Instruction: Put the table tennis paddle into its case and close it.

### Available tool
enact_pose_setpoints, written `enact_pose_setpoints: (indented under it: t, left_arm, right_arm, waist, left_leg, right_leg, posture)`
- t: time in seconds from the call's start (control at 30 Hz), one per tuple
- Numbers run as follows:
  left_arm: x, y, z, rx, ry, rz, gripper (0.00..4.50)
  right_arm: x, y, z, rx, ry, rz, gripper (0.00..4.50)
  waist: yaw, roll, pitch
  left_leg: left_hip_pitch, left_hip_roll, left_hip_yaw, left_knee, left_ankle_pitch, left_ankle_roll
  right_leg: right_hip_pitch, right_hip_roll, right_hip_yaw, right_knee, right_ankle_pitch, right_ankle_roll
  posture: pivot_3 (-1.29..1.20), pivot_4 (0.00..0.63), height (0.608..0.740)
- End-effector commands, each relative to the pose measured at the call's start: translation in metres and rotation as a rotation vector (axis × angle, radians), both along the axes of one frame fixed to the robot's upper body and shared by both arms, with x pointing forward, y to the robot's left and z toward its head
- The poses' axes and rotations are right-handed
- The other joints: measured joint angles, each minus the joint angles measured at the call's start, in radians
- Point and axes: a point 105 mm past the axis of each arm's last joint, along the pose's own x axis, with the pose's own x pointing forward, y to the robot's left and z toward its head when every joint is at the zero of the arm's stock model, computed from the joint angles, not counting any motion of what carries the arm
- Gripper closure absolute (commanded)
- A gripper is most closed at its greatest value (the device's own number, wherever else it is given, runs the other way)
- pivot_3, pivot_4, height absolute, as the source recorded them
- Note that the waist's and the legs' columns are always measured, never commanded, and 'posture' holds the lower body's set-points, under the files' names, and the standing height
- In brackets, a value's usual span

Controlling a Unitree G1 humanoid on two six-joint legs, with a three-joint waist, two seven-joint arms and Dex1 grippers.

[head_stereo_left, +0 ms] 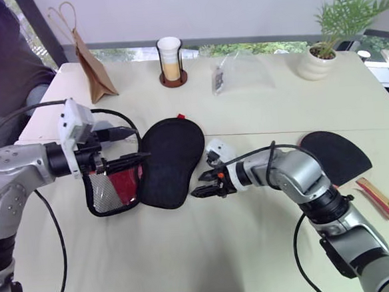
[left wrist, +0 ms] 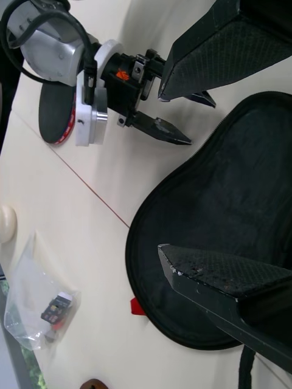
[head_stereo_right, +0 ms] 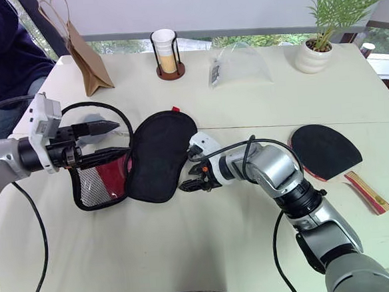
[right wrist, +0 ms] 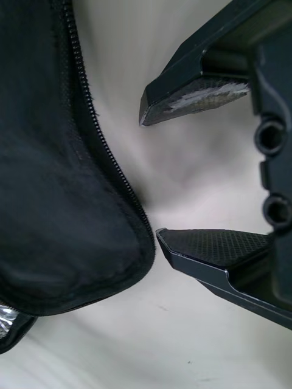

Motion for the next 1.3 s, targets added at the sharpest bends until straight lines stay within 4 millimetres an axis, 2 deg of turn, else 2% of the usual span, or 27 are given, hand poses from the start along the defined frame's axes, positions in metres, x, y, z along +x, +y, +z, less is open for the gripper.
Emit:
enact_pose_setpoints:
  t: [0.03, 0.2, 0.33, 0.43, 0.57, 0.7, 0.87, 1.03, 1.3]
  left_arm:
    - [-0.007, 0.000, 0.011, 0.011, -0.049, 0.000, 0.58]
    - [-0.012, 0.006, 0.007, 0.026, -0.036, 0.019, 0.58]
    - [-0.014, 0.007, 0.008, 0.031, -0.043, 0.030, 0.58]
    - [-0.015, 0.007, 0.007, 0.036, -0.048, 0.038, 0.58]
    - [-0.016, 0.007, 0.007, 0.036, -0.051, 0.044, 0.58]
    - [-0.015, 0.006, 0.007, 0.033, -0.053, 0.045, 0.58]
    - [-0.012, 0.004, 0.007, 0.032, -0.056, 0.032, 0.58]
    - [-0.009, 0.000, 0.007, 0.031, -0.060, 0.009, 0.58]
    - [-0.006, -0.010, 0.003, 0.020, -0.061, -0.029, 0.58]
  right_arm:
    - [0.009, 0.008, -0.001, 0.001, -0.015, -0.019, 1.60]
    - [0.010, 0.028, -0.004, 0.016, -0.004, -0.003, 1.60]
    - [0.008, 0.036, -0.016, -0.051, -0.033, 0.028, 1.60]
    - [0.008, 0.038, -0.025, -0.107, -0.079, 0.034, 2.44]
    - [0.010, 0.034, -0.024, -0.114, -0.098, 0.035, 4.42]
    - [0.014, 0.021, -0.017, -0.113, -0.107, 0.016, 4.42]
    - [0.003, -0.012, 0.000, -0.111, -0.115, 0.075, 4.42]
    - [-0.005, -0.079, 0.015, -0.215, -0.163, 0.134, 4.42]
    - [0.002, -0.163, 0.025, -0.360, -0.197, 0.100, 4.42]
  waist:
    - [-0.002, 0.000, 0.000]
    - [-0.002, -0.001, 0.000]
    - [-0.001, -0.001, -0.001]
    - [-0.003, -0.002, -0.001]
    - [-0.003, -0.002, -0.001]
    - [0.004, -0.002, -0.001]
    - [0.014, -0.002, -0.001]
    - [0.019, -0.002, -0.001]
    - [0.006, -0.002, 0.000]
  left_leg:
    - [0.000, 0.000, 0.000, 0.000, 0.000, 0.000]
    - [0.000, 0.000, 0.000, 0.000, 0.000, -0.001]
    - [0.000, 0.000, 0.000, 0.000, 0.000, -0.001]
    - [0.001, 0.000, 0.000, -0.001, 0.000, -0.001]
    - [0.001, 0.000, 0.000, -0.001, 0.001, -0.001]
    - [0.001, 0.000, 0.000, -0.001, 0.000, -0.001]
    - [0.001, -0.002, 0.000, 0.000, 0.000, 0.000]
    - [0.001, -0.003, 0.000, 0.001, -0.002, 0.004]
    - [0.000, -0.002, 0.000, 0.000, -0.003, 0.005]
  right_leg:
    - [0.000, 0.000, 0.000, 0.000, 0.000, 0.000]
    - [-0.001, 0.000, 0.000, 0.001, 0.000, -0.001]
    - [-0.001, 0.000, 0.000, 0.001, -0.001, -0.001]
    - [-0.001, 0.000, 0.000, 0.002, -0.001, -0.001]
    - [-0.001, 0.000, 0.000, 0.002, -0.001, -0.001]
    - [-0.001, 0.000, 0.000, 0.002, -0.001, -0.001]
    - [-0.001, -0.002, 0.000, 0.001, -0.001, -0.001]
    - [0.001, -0.004, 0.000, 0.001, -0.001, -0.001]
    - [0.001, -0.003, 0.000, 0.000, -0.001, -0.001]
  posture:
    - [0.00, 0.150, 0.740]
    - [0.00, 0.150, 0.740]
    - [0.00, 0.150, 0.740]
    - [0.00, 0.150, 0.740]
    - [0.00, 0.150, 0.740]
    - [0.00, 0.150, 0.740]
    - [0.00, 0.150, 0.740]
    - [0.00, 0.150, 0.740]
    - [0.00, 0.150, 0.740]
